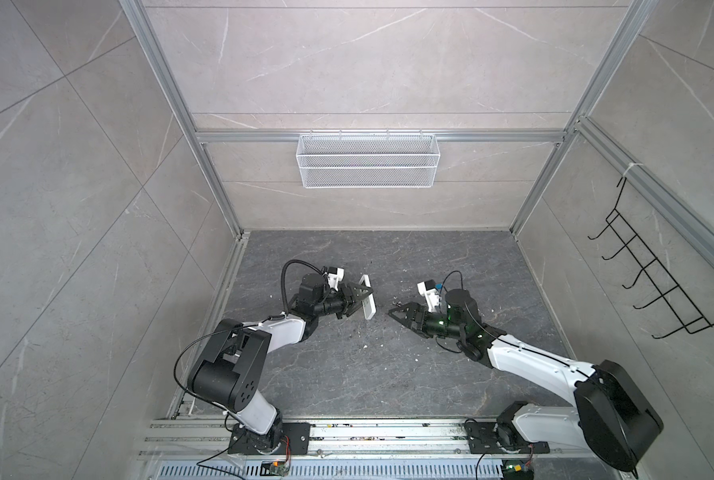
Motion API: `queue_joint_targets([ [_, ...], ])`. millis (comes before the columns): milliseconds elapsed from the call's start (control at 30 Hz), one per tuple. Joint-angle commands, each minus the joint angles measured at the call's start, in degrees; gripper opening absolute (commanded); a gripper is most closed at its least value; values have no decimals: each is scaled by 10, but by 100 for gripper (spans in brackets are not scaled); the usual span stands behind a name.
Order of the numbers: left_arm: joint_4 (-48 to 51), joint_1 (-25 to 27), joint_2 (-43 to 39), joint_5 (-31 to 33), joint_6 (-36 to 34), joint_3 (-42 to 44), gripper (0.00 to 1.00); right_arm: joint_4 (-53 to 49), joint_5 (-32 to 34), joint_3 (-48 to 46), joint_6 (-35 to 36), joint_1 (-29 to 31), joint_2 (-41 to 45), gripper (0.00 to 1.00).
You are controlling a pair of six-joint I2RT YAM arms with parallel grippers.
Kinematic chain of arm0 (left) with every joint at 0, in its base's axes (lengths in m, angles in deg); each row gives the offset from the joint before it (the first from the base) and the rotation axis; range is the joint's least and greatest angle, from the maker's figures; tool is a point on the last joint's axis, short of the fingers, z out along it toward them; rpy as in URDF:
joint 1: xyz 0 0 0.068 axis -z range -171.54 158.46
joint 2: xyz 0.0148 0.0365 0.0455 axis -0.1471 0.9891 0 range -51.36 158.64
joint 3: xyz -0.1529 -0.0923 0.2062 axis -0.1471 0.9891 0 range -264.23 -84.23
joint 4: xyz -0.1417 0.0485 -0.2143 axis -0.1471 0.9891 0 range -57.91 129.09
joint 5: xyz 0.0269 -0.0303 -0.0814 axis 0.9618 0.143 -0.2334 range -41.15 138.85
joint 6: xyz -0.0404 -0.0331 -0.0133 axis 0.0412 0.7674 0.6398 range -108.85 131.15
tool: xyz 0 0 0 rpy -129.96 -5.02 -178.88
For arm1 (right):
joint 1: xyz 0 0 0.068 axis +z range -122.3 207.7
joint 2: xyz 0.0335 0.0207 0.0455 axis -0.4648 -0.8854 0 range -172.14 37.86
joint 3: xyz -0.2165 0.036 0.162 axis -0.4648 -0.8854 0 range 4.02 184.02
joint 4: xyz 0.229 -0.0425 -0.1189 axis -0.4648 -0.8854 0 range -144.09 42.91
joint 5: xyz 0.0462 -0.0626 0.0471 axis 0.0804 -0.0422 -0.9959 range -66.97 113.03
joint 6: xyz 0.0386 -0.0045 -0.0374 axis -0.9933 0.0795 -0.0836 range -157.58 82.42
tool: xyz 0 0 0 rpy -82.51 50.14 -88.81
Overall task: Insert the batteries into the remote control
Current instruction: 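Lift the remote with the left gripper and turn its back toward the right gripper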
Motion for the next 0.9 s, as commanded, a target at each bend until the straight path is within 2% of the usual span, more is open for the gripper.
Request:
queue_joint_targets([
  [0, -170, -6, -17, -55, 94, 1, 34, 84, -20, 40, -32, 17, -40, 89],
  [133, -279, -6, 17, -69, 173, 4, 34, 139, -23, 68, -74, 30, -76, 89],
  [300, -387, -7, 62, -75, 242, 11, 34, 153, -26, 103, -77, 42, -110, 86],
  [433, -391, -6, 69, -73, 238, 21, 34, 161, -24, 117, -81, 50, -121, 81],
  [867, -398, -6, 49, -80, 254, 30, 33, 79, 3, 171, -46, 52, -123, 71],
])
